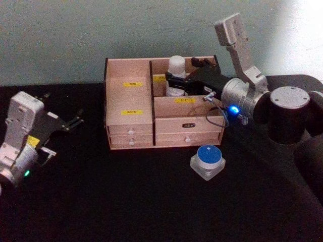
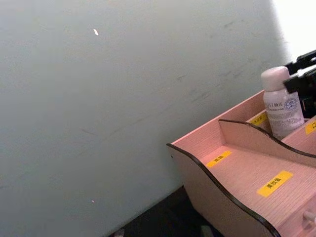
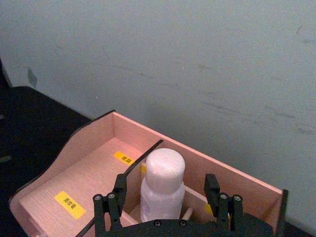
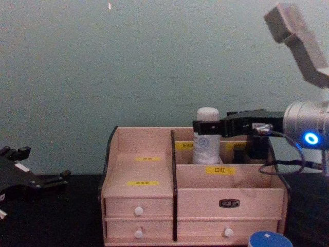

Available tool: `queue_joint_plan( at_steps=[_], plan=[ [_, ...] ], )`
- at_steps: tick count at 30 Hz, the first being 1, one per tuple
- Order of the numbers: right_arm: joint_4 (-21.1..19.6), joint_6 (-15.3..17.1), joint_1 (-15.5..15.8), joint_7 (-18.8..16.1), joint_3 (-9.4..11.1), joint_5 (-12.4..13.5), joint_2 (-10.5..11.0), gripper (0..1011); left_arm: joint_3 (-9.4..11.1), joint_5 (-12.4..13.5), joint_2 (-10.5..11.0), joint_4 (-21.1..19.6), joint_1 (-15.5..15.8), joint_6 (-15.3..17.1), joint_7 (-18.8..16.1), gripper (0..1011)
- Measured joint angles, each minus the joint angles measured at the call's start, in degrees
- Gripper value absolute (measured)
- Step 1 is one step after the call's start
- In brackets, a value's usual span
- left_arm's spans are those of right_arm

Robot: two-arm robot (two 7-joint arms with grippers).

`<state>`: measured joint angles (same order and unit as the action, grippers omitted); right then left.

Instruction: Pick up the facial cleanser and watermelon frost from the table and place them into the tiered storage box.

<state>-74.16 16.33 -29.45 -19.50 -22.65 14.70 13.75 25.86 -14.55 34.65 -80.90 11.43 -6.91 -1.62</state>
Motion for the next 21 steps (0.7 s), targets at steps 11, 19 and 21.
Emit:
queue_joint_plan(
  at_steps=[11, 19, 21],
  plan=[
    [-10.8, 3.9, 7.5, -1.1, 1.9, 1.7, 5.9, 1000, 0.0, 0.0, 0.0, 0.0, 0.0, 0.0, 0.0, 1001],
    [-16.5, 4.2, 14.7, -2.3, 3.2, 3.7, 10.8, 1000, 0.0, 0.0, 0.0, 0.0, 0.0, 0.0, 0.0, 1001],
    [-17.2, 4.1, 15.8, -2.3, 3.4, 4.0, 11.5, 1000, 0.0, 0.0, 0.0, 0.0, 0.0, 0.0, 0.0, 1001]
  ],
)
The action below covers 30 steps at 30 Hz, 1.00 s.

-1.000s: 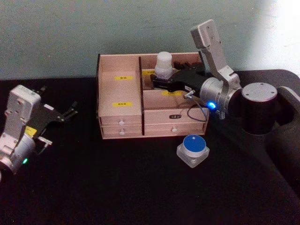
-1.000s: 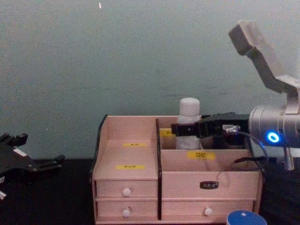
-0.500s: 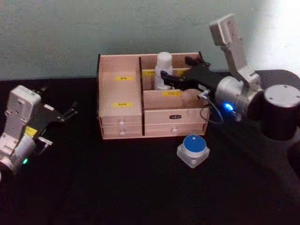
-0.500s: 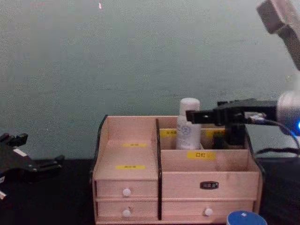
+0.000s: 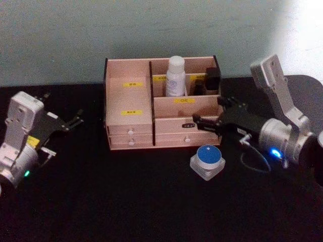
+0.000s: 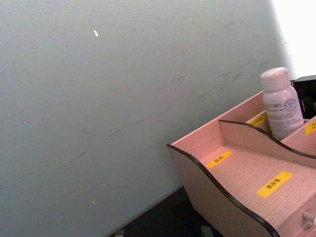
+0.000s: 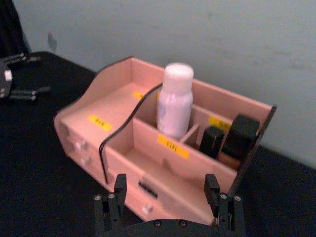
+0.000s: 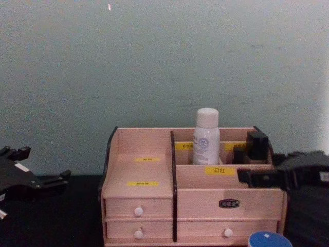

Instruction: Pick up the facial cleanser and watermelon frost from the table and place them into the tiered storage box.

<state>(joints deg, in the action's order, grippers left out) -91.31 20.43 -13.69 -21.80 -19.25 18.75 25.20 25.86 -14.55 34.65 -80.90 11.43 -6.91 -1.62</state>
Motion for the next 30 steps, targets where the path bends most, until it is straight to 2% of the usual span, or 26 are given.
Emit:
queue_joint_plan(
  at_steps=[6, 12, 21, 30],
  plan=[
    [-2.3, 0.0, 3.4, -0.4, -0.1, 0.5, 2.7, 1000, 0.0, 0.0, 0.0, 0.0, 0.0, 0.0, 0.0, 1001],
    [-3.7, 0.8, 5.2, -1.1, -0.6, 0.5, 5.0, 1000, 0.0, 0.0, 0.0, 0.0, 0.0, 0.0, 0.0, 1001],
    [-4.7, 2.7, 6.0, -1.5, -1.1, 0.9, 6.8, 1000, 0.0, 0.0, 0.0, 0.0, 0.0, 0.0, 0.0, 1001],
    [-4.5, 3.5, 6.2, -1.6, -2.0, 1.1, 7.1, 1000, 0.0, 0.0, 0.0, 0.0, 0.0, 0.0, 0.0, 1001]
  ],
)
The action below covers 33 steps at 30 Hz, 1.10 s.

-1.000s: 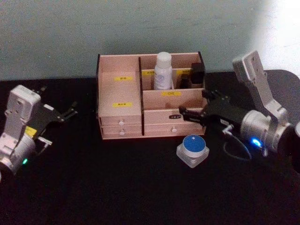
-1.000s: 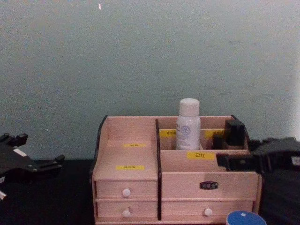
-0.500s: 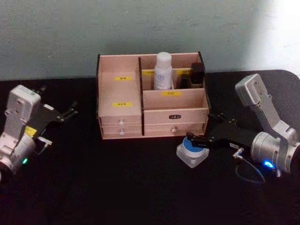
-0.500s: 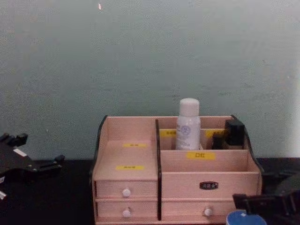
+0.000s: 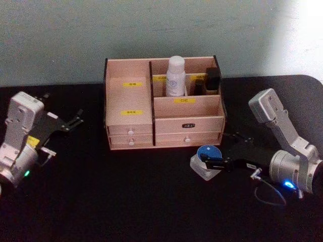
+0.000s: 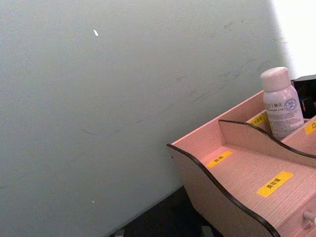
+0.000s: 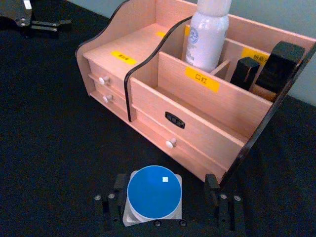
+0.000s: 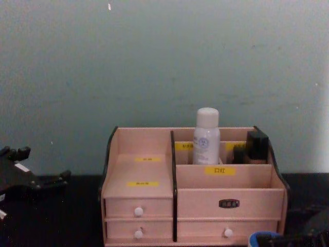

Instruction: Pick up the facial cleanser and watermelon frost from the table and place them into the tiered storage box.

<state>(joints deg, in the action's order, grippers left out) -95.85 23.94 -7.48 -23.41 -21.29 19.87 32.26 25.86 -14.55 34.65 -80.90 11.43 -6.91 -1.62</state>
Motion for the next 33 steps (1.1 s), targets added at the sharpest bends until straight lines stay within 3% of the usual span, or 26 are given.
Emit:
queue_joint_plan(
  at_steps=[33],
  plan=[
    [2.3, 0.6, -0.8, 0.2, -2.2, -0.1, -1.1, 1000, 0.0, 0.0, 0.0, 0.0, 0.0, 0.0, 0.0, 1001]
  ],
)
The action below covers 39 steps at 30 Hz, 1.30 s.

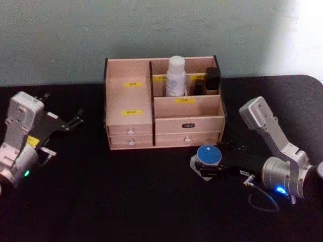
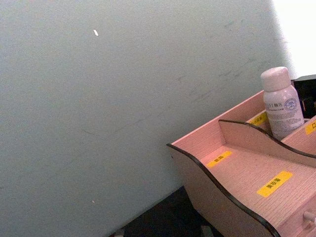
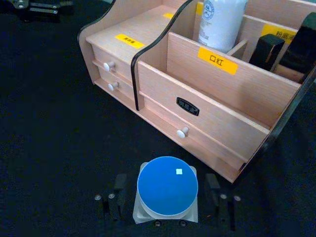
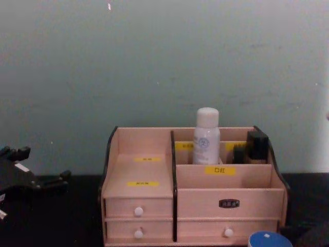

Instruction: Pick up the facial cleanser and watermelon frost from the table and place them into the tiered storage box.

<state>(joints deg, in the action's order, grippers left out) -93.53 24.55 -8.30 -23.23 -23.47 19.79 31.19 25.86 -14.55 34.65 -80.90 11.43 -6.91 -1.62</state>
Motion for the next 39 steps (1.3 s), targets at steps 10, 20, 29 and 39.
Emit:
queue_joint_plan(
  at_steps=[10, 20, 29, 39],
  plan=[
    [0.2, 0.3, 0.1, 0.2, -0.3, -0.3, -0.1, 1000, 0.0, 0.0, 0.0, 0.0, 0.0, 0.0, 0.0, 1001],
    [0.1, 0.3, 0.1, 0.2, -0.3, -0.3, -0.1, 1000, 0.0, 0.0, 0.0, 0.0, 0.0, 0.0, 0.0, 1001],
    [0.1, 0.3, 0.1, 0.2, -0.2, -0.3, -0.1, 868, 0.0, 0.0, 0.0, 0.0, 0.0, 0.0, 0.0, 1001],
    [0.1, 0.3, 0.1, 0.2, -0.2, -0.2, -0.1, 717, 0.0, 0.0, 0.0, 0.0, 0.0, 0.0, 0.0, 1001]
  ],
)
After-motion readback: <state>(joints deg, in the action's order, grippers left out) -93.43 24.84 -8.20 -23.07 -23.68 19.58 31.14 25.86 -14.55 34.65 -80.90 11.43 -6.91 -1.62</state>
